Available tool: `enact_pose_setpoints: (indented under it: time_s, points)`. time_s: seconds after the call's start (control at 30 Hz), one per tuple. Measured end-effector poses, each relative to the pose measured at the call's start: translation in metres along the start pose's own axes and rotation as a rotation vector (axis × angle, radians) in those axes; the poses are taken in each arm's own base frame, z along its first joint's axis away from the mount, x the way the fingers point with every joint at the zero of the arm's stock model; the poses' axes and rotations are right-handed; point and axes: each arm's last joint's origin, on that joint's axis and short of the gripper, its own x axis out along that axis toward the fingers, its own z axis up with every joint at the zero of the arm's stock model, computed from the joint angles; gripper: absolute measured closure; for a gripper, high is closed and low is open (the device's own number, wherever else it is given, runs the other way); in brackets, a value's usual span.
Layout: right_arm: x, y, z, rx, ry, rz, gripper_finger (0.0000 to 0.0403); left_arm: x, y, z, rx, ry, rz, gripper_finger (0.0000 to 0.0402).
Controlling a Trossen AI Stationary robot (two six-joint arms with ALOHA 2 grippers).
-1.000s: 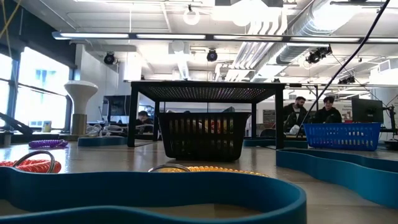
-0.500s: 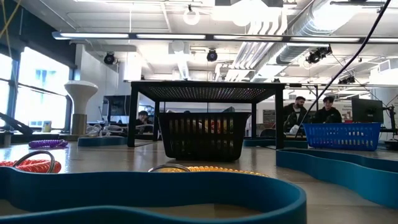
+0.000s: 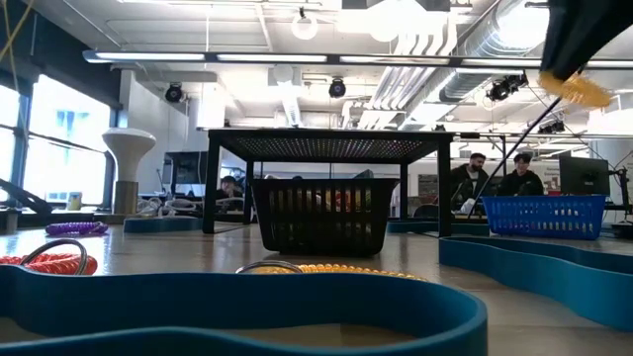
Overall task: Pick & Place Office Desk Supplies
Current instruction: Put the yellow spring keychain into the blue bin
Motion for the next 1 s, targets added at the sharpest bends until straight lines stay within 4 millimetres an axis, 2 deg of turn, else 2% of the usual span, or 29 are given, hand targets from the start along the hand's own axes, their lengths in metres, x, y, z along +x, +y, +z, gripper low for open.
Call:
enact_pose_setpoints:
  time_s: [0.13, 0.23, 0.47, 0.63, 0.8, 1.0]
  points:
    - [0.009, -0.032, -0.03, 0.165, -0.018, -0.013, 0.0398, 0.001, 0.0, -0.004, 0.004, 0.01, 0.0, 0.0259]
    - [0.02, -0.048, -0.054, 0.312, -0.056, -0.009, 0.0398, 0.001, 0.0, -0.004, 0.006, 0.012, 0.0, 0.0259]
    - [0.065, -0.076, -0.103, 0.753, 0.012, -0.088, 0.0398, 0.001, 0.0, -0.004, 0.005, 0.01, 0.001, 0.0259]
    - [0.097, -0.09, -0.125, 0.997, 0.125, -0.192, 0.0398, 0.003, 0.003, -0.003, -0.003, 0.01, 0.009, 0.0259]
    - [0.126, -0.106, -0.139, 1.206, 0.268, -0.24, 0.0398, 0.006, 0.008, -0.003, -0.011, 0.013, 0.018, 0.0259]
    - [0.151, -0.119, -0.147, 1.319, 0.363, -0.141, 0.0386, 0.006, 0.008, -0.003, -0.013, 0.018, -0.005, 0.0259]
